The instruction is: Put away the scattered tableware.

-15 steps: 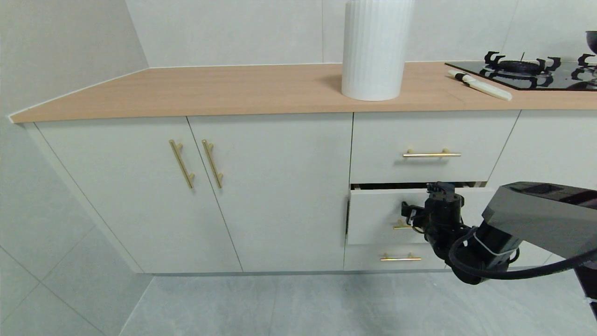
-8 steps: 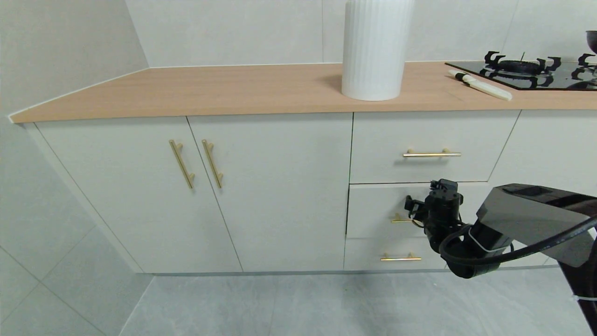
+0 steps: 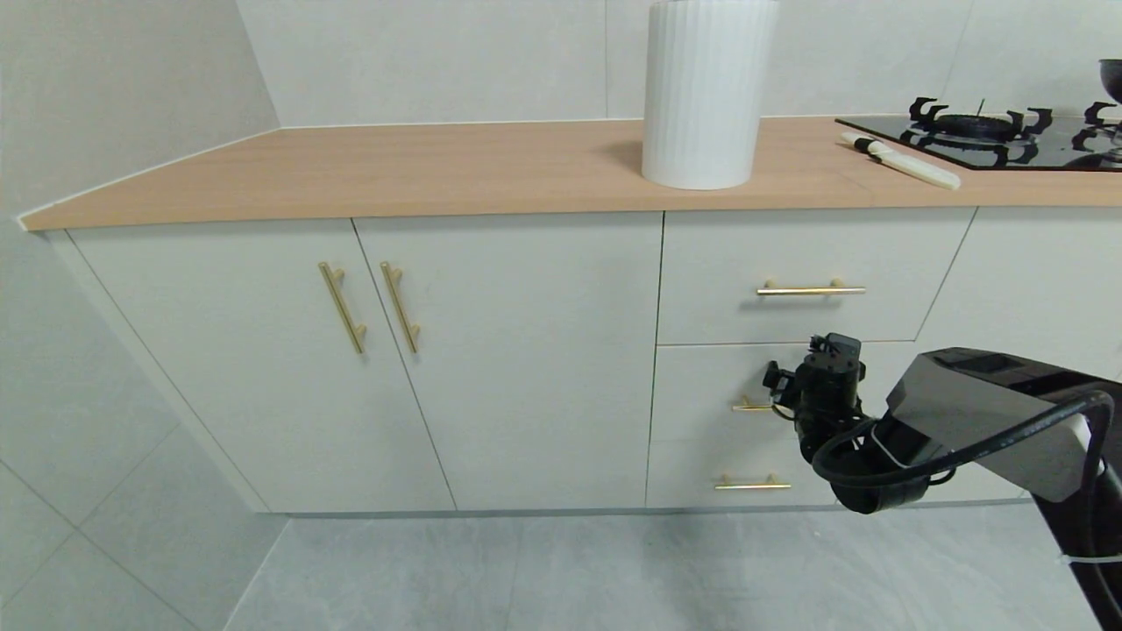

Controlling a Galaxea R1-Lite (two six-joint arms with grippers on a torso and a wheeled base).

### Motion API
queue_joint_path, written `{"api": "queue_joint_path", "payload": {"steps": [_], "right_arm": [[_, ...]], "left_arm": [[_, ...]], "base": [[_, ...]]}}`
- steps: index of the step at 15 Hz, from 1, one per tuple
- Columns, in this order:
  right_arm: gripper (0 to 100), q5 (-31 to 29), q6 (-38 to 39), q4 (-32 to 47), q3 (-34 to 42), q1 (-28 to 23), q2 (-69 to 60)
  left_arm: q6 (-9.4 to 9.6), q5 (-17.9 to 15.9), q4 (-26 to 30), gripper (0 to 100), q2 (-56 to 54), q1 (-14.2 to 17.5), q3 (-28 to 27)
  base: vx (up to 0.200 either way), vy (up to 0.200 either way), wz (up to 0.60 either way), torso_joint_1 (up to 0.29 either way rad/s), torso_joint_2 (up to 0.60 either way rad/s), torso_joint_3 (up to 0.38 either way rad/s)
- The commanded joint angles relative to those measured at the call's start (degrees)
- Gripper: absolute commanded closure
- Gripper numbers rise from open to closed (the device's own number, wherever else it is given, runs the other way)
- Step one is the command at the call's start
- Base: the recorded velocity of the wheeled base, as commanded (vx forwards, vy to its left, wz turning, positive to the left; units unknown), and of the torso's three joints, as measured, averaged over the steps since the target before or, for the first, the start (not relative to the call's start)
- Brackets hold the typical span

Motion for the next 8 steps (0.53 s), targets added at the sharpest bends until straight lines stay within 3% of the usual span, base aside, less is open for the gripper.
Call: {"api": "queue_joint_path", "payload": {"steps": [1, 6, 8], "right_arm": [[0, -0.1, 0.0, -0.1, 0.0, -0.1, 0.0], [0, 1.1, -0.3, 0.7, 7.3, 0.2, -6.8], [0, 8.0, -1.1, 1.6, 14.6, -0.2, -13.3]], "left_arm": [[-0.01, 0.0, 0.0, 0, 0.0, 0.0, 0.0], [-0.01, 0.0, 0.0, 0, 0.0, 0.0, 0.0], [-0.01, 0.0, 0.0, 0, 0.0, 0.0, 0.0]], "base": [[0.0, 0.0, 0.0, 0.0, 0.0, 0.0], [0.0, 0.0, 0.0, 0.0, 0.0, 0.0], [0.0, 0.0, 0.0, 0.0, 0.0, 0.0]]}}
